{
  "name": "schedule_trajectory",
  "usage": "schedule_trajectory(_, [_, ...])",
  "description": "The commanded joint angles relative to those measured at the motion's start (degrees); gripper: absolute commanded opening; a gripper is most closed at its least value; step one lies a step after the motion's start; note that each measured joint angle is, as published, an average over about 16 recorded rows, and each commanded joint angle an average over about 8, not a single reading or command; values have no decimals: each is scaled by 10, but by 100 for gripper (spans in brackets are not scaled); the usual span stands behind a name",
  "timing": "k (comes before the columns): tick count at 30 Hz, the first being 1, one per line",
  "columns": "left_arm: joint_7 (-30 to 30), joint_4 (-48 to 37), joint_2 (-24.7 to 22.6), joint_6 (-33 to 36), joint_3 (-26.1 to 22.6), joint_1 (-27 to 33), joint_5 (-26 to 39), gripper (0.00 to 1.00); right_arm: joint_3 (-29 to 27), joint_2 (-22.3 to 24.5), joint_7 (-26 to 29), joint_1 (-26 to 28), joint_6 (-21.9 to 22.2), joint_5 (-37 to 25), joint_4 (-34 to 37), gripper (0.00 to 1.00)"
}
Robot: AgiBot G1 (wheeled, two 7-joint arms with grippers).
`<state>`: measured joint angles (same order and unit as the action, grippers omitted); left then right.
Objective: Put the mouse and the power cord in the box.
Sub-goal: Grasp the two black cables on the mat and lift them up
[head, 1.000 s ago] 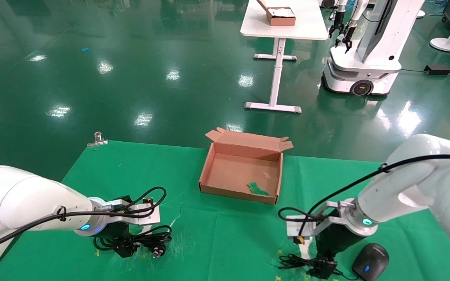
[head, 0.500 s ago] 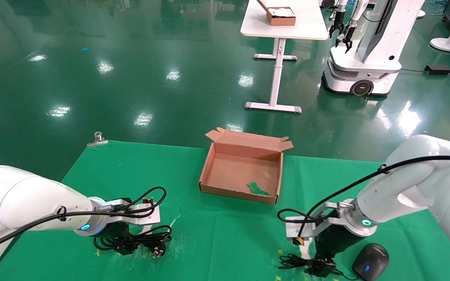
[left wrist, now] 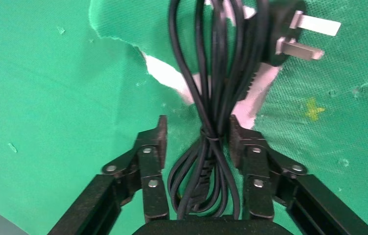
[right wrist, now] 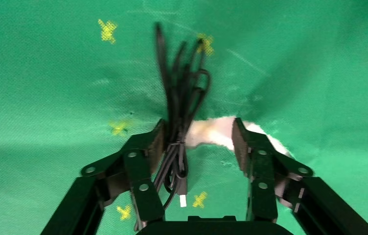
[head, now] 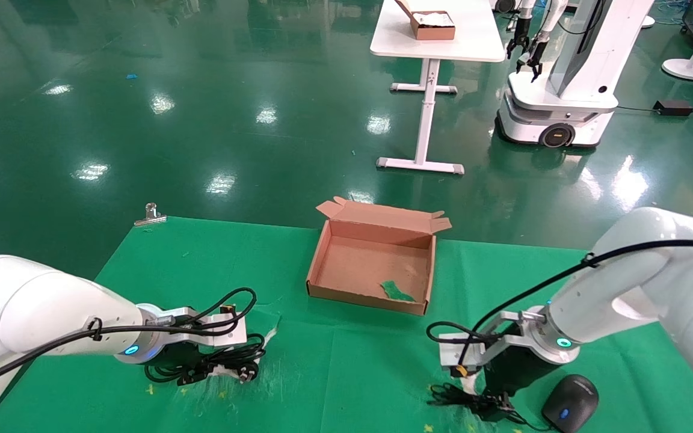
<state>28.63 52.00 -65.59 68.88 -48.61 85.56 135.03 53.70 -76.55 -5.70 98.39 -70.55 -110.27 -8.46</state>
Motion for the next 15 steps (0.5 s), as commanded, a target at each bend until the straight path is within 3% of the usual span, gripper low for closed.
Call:
schedule_trajectory(1, [0,0,0,0,0,0,0,0,0,0,0,0,0,0,0,0])
schedule_trajectory(15, [0,0,0,0,0,0,0,0,0,0,0,0,1,0,-2,0])
